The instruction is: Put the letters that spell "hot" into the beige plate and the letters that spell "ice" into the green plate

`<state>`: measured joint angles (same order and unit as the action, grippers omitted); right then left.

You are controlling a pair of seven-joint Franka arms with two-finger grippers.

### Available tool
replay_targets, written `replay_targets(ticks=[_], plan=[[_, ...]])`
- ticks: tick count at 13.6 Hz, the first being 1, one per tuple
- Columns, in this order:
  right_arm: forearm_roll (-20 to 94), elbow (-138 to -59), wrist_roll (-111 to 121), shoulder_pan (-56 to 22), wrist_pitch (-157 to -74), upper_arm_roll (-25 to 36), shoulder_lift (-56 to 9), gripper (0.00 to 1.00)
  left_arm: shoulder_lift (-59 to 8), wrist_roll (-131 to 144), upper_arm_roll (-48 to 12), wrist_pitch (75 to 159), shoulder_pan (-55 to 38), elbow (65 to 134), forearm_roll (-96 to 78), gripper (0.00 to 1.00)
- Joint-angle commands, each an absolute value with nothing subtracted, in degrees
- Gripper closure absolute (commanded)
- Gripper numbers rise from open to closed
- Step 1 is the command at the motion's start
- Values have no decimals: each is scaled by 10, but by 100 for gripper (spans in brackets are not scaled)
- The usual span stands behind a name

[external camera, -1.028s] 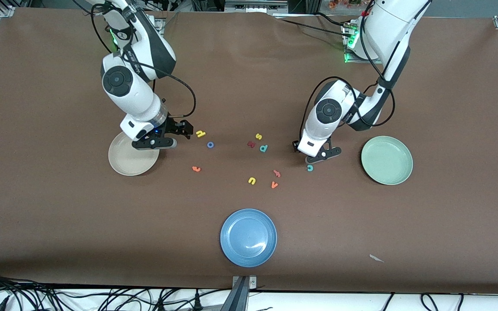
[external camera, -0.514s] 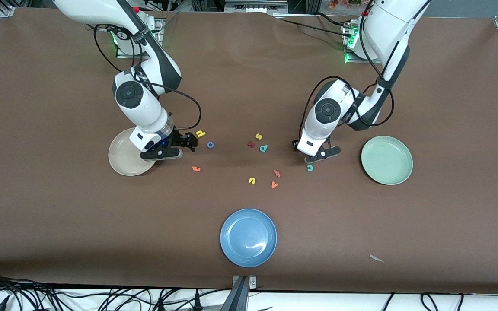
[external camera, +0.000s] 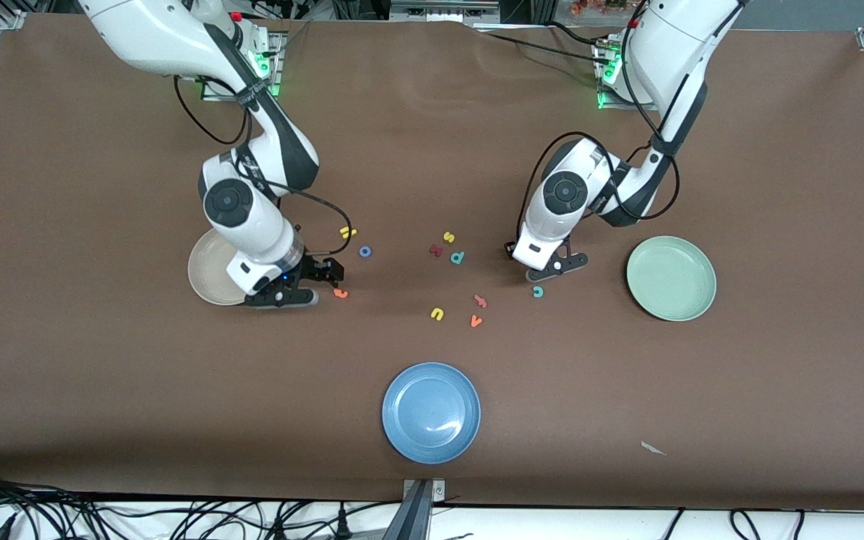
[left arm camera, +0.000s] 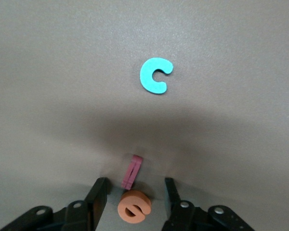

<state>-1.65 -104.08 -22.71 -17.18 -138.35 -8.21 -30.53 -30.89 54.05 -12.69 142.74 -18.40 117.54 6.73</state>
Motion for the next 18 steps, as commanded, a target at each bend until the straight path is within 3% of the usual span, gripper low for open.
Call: replay_targets(ticks=[1,8,11,18], plan=[[-24,-948,-245,-214,-1314,-53,-357,1,-312,550,-128,1422,-183,1177,63,53],[-22,-887,-287,-236,-1318,-39,-417,1,-316,550,-127,1422,-183,1173,63,90],[-23,-887,-290,-242,-1323,-35,-430,4,-307,548,-128,1415,-171,1161,63,91],[-27,-903,-312,-247,-1358,-33,-439,8,-259,489,-130,1248,-133,1052,48,92]])
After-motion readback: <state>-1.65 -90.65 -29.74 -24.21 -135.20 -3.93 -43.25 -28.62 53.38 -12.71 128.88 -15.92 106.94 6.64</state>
